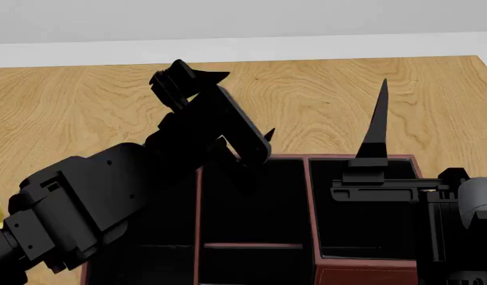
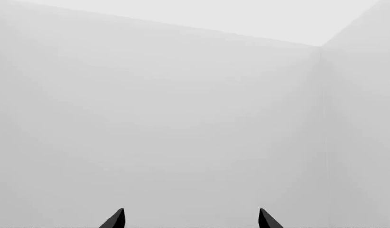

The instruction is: Pick up the book and place it in the back compartment of the caddy.

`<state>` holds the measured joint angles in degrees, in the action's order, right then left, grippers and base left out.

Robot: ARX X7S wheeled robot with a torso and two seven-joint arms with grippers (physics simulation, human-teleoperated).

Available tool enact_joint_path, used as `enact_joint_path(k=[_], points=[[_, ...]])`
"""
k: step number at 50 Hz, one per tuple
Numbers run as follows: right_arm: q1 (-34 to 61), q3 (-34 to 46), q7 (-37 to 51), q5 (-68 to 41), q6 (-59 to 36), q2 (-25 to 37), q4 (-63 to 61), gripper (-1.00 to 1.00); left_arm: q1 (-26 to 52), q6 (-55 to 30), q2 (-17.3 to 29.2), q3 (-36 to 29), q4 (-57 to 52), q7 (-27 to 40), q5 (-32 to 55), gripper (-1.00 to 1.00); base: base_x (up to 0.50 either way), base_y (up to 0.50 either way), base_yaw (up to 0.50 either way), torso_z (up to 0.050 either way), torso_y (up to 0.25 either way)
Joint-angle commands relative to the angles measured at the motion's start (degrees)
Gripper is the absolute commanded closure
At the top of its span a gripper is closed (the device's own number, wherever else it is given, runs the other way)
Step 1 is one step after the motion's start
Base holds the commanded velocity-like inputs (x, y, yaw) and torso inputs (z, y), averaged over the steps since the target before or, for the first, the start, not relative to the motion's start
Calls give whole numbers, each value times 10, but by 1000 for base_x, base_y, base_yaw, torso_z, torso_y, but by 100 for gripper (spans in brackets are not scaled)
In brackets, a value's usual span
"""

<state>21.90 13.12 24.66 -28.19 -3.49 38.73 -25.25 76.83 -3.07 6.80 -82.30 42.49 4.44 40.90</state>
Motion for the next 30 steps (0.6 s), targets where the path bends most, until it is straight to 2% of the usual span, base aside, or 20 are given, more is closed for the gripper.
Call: enact_joint_path(k=[1, 17, 30], points=[[3, 2, 1, 0, -4, 0, 1, -100, -31, 23, 43, 20, -66, 87, 3, -100, 0, 0, 0, 0, 0], [4, -2, 4, 0, -7, 4, -9, -100, -68, 80, 78, 41, -126, 178, -24, -100, 0, 0, 0, 0, 0], [5, 10, -1, 4, -12, 0, -1, -100, -103, 95, 130, 56, -241, 246, -19, -100, 0, 0, 0, 0, 0]])
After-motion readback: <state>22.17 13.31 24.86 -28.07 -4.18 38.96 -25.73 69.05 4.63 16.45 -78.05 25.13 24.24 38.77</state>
